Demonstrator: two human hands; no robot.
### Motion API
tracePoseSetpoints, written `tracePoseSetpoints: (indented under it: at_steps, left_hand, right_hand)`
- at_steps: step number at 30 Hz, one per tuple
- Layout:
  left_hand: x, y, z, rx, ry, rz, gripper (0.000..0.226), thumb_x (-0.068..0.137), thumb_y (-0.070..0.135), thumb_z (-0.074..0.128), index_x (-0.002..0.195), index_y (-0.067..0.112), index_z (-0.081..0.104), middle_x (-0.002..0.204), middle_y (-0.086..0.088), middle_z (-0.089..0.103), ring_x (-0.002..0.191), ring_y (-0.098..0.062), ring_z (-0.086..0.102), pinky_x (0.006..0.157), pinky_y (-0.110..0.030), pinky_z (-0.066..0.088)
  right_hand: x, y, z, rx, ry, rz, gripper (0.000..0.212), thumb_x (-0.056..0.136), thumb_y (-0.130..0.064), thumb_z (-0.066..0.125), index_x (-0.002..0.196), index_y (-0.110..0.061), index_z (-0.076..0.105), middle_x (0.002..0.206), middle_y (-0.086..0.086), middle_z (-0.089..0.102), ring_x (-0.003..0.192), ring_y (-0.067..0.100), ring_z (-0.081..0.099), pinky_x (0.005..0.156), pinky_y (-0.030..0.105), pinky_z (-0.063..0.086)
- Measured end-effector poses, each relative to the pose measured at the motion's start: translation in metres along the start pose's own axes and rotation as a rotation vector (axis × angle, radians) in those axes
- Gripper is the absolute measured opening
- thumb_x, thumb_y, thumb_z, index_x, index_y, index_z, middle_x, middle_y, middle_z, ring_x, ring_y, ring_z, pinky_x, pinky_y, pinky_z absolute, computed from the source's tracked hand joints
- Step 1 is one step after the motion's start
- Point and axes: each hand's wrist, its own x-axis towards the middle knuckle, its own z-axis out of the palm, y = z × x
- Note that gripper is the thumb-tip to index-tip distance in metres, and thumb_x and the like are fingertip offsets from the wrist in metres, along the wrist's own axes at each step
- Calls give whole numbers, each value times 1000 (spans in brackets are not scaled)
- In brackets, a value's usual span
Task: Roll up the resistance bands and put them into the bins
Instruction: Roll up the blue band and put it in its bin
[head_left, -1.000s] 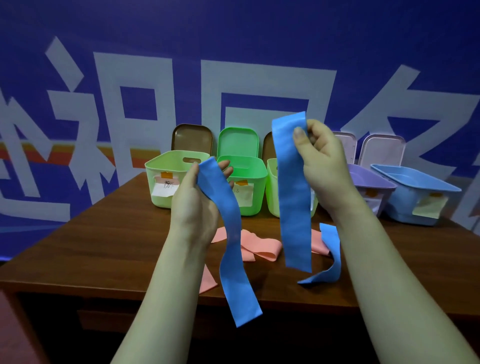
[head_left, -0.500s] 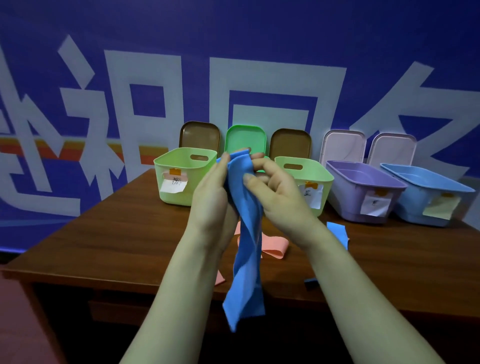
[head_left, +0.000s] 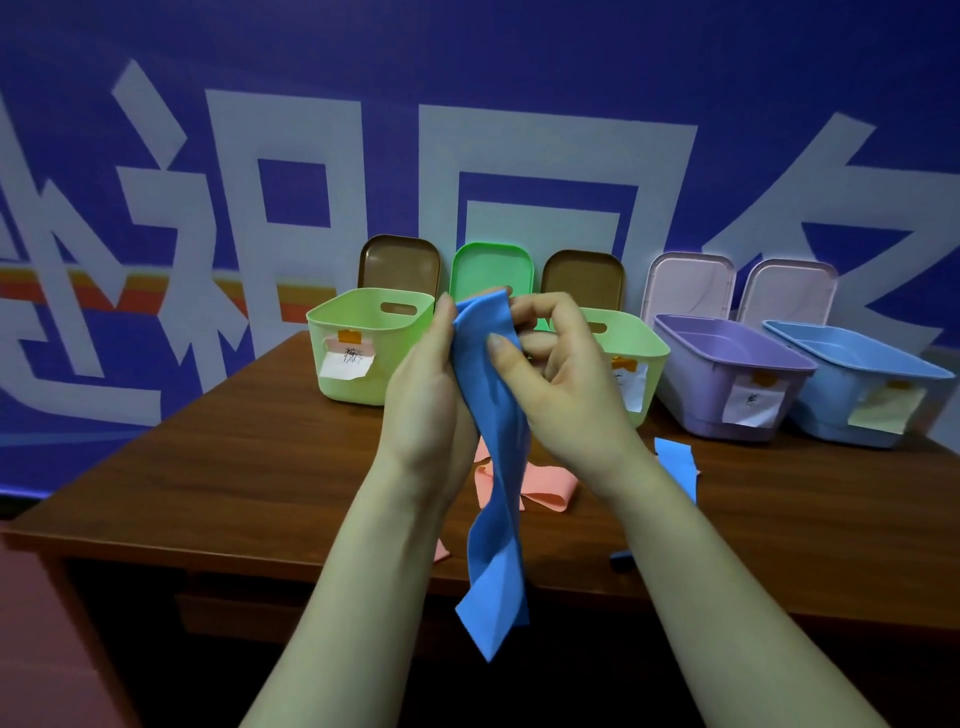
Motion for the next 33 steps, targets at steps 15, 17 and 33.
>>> tracePoseSetpoints:
  at_steps: [15, 17, 33]
  left_hand:
    - [-1, -8, 4, -57, -88, -4, 61, 100, 44, 23, 121, -2, 57, 120, -20, 62, 114, -28, 60, 100, -36, 48]
    - [-3, -7, 6, -77, -108, 4, 63, 99, 45, 23, 119, -3, 57, 116, -19, 64, 111, -27, 62, 97, -35, 49]
    - [5, 10, -7, 303, -14, 261, 19, 100, 21, 44, 108, 12, 58, 98, -12, 73, 97, -27, 70, 78, -33, 56]
  right_hand:
    - [0, 5, 6, 108, 66, 3, 10, 94, -17, 53, 101, -19, 46, 86, 32, 62, 89, 57, 52, 73, 67, 45]
    - [0, 7, 6, 110, 75, 3, 11, 93, -18, 53, 101, -18, 46, 84, 32, 62, 88, 57, 52, 73, 66, 45]
    - [-15, 22, -25, 72, -387, 295, 35, 85, -3, 64, 111, -12, 42, 64, 1, 64, 55, 11, 58, 51, 25, 47]
